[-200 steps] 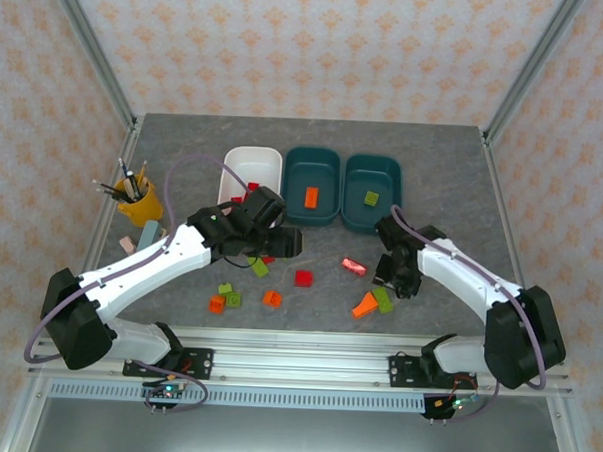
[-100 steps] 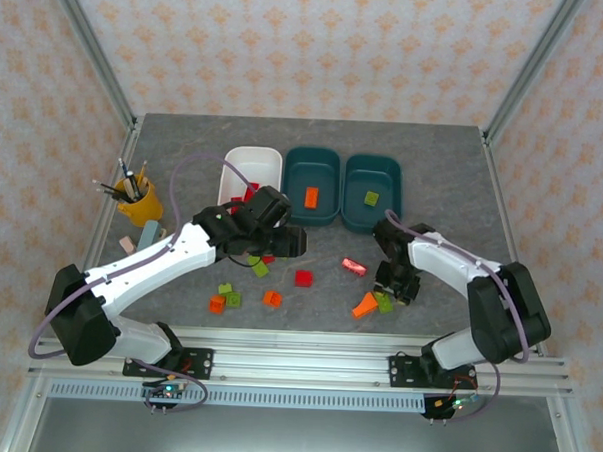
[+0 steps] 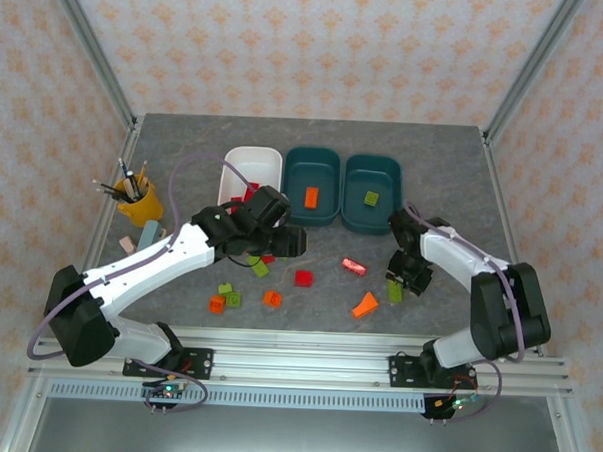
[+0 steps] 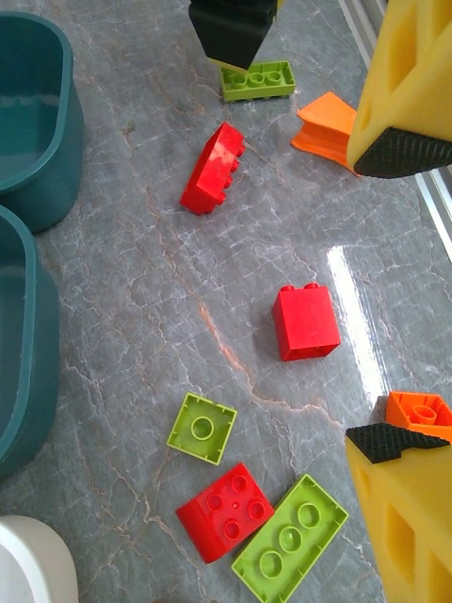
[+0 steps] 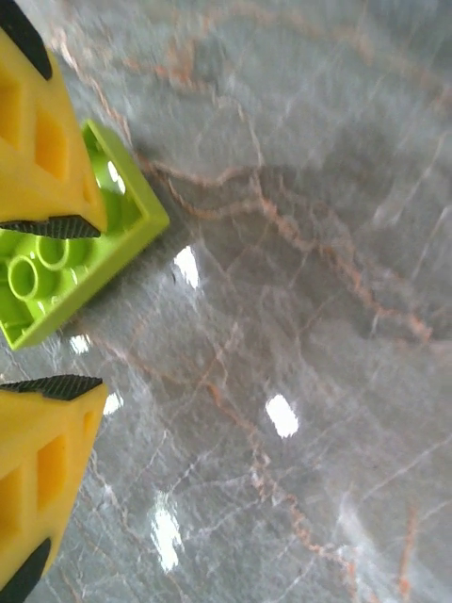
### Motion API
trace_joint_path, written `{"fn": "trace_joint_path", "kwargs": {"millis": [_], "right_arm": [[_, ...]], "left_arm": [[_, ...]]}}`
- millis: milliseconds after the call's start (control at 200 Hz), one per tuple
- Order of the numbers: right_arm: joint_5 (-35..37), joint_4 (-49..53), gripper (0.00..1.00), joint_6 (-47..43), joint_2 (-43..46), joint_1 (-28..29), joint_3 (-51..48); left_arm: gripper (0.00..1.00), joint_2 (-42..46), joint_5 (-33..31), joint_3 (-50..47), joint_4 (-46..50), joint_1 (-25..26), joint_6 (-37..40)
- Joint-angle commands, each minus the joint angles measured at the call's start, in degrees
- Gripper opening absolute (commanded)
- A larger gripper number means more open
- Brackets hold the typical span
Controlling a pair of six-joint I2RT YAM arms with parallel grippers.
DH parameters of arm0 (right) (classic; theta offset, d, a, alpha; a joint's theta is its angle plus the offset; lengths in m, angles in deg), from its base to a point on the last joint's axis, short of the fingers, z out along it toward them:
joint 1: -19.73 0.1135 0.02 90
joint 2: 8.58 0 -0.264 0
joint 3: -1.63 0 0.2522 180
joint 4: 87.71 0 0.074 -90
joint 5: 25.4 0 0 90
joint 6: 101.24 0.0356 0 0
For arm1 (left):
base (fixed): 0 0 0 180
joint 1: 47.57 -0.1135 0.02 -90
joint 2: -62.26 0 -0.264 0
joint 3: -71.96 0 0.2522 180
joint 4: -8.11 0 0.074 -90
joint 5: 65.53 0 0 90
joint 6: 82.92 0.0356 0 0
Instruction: Sort the legos into containers by color
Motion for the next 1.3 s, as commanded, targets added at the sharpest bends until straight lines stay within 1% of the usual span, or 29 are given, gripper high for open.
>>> {"fn": "trace_joint_path", "kwargs": {"millis": [0, 95, 260, 315, 415, 555, 696, 856, 951, 1041, 1101, 1196, 1291], "right_arm": [[-2.2, -2.3, 0.48, -0.8, 5.4, -0.1, 0.1], [-4.0, -1.7, 0.55, -4.6, 5.4, -0.1, -0.5], [-8.0, -1.8, 0.66, -9.4, 1.3, -0.1, -2.1], [-8.2, -1.8, 0.67, -10.7, -0.4, -0.1, -2.0], [-8.0, -2.3, 0.67, -12.2, -2.7, -0.1, -1.7], [-8.3, -3.6, 0.64, -12.9, -6.3, -0.1, -2.1], [-7.6, -5.5, 0.54, -12.6, -7.4, -0.1, -2.4], [-6.5, -6.9, 0.39, -11.6, -7.4, -0.1, -1.9], [-6.0, -7.3, 0.34, -11.0, -7.1, -0.1, -1.6], [-5.1, -6.8, 0.3, -10.4, -4.9, -0.1, -0.9], [-3.8, -5.0, 0.28, -10.5, -2.4, 0.1, 0.9], [-1.5, -0.6, 0.28, -11.5, 1.5, 0.4, 7.6], [-0.9, 2.4, 0.27, -13.6, 0.6, 0.3, 16.7]], "left_arm": [[0.73, 2.5, 2.4, 0.2, -2.2, 0.8, -0.1], [0.74, 4.4, 4.2, -2.2, -5.2, 1.9, -0.1], [0.75, 8.2, 6.5, -6.4, -10.4, 4.2, -0.2], [0.76, 9.2, 6.4, -7.4, -11.3, 4.9, -0.5], [0.76, 10.6, 6.4, -8.9, -12.9, 5.5, -1.4], [0.77, 11.0, 5.7, -9.2, -12.5, 5.8, -1.8], [0.77, 11.0, 5.2, -8.8, -12.1, 5.9, -1.9], [0.77, 11.1, 4.7, -9.0, -12.3, 5.9, -2.3], [0.77, 11.2, 4.4, -9.1, -12.5, 5.9, -2.3], [0.77, 11.4, 3.6, -8.6, -12.5, 5.9, -2.8], [0.77, 11.5, 2.7, -7.4, -12.2, 5.9, -3.2], [0.78, 11.0, 0.8, -3.8, -10.8, 5.6, -3.4], [0.79, 9.1, -0.7, 1.0, -8.3, 4.0, -3.4]]}}
